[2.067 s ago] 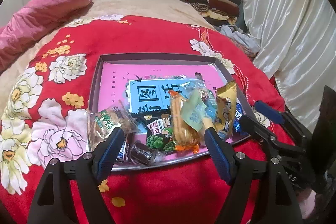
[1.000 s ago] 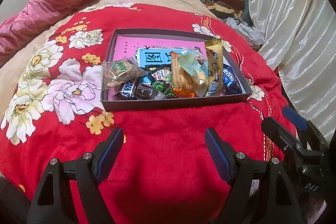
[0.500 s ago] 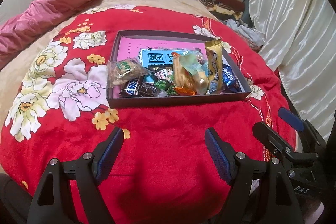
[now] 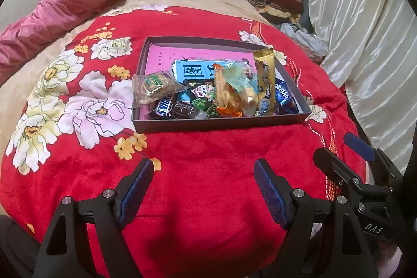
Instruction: Organize snacks
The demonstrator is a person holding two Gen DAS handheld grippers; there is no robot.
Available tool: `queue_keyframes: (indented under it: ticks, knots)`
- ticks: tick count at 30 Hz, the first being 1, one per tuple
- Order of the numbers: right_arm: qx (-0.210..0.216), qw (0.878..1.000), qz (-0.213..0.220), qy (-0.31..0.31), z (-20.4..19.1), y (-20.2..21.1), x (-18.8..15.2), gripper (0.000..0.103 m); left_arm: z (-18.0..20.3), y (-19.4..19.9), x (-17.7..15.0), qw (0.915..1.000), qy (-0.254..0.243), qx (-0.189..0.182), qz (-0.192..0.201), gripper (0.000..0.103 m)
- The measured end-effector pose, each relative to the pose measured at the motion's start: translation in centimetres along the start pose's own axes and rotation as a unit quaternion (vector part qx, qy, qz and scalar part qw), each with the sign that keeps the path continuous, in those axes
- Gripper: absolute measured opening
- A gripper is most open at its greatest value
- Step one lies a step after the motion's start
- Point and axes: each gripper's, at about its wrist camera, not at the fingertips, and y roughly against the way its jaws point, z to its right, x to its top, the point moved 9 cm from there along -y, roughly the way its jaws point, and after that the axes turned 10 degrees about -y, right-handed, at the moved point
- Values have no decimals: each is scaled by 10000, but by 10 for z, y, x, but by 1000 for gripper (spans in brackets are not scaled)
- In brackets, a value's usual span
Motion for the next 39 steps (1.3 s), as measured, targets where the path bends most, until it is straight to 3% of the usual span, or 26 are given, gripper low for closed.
queue_keyframes:
  ticks: [39]
  knots:
    - [-44,10000,11,-10,3,-2,-1,101,0,-1,-1,9999,-19,165,-21,81]
